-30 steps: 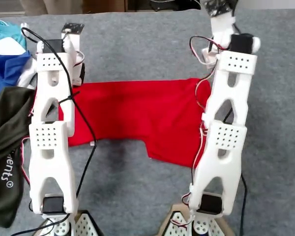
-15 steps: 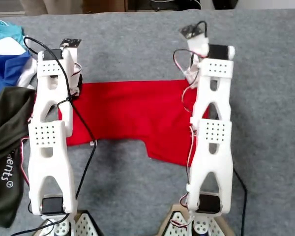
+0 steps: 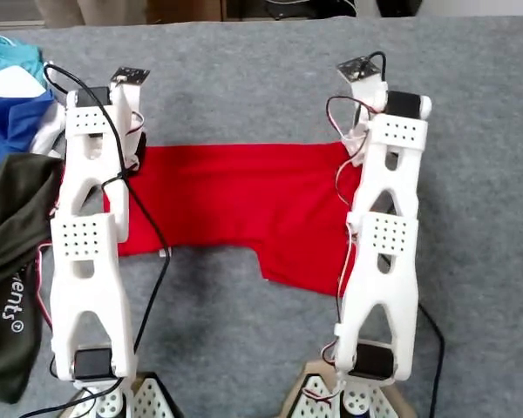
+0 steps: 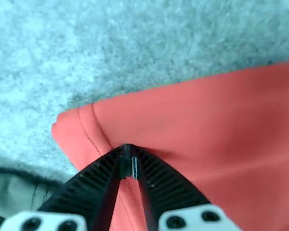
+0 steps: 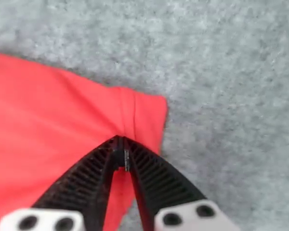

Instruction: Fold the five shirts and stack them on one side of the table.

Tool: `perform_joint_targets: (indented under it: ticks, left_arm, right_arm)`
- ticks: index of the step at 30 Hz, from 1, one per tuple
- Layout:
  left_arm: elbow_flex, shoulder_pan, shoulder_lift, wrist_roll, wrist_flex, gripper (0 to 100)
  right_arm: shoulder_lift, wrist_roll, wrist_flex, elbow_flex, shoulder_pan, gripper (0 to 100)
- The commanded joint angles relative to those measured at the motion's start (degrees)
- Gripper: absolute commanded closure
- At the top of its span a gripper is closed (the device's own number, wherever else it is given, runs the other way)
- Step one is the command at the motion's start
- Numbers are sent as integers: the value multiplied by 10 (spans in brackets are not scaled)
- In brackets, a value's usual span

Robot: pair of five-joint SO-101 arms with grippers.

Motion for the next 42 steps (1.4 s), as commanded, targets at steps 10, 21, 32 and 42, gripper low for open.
perform_joint_targets:
  ticks: [10, 21, 32, 42]
  left_arm:
    - [-215, 30, -36, 17, 79, 981]
    - [155, 108, -349, 45, 78, 981]
    - [496, 66, -642, 114, 76, 981]
    - [793, 14, -920, 146, 53, 980]
  right_arm:
    - [-262, 93, 13, -14, -32, 903]
    - [-609, 170, 11, 434, -50, 904]
    - [-1073, 259, -154, 1131, -151, 904]
    - [-1411, 263, -280, 1558, -261, 902]
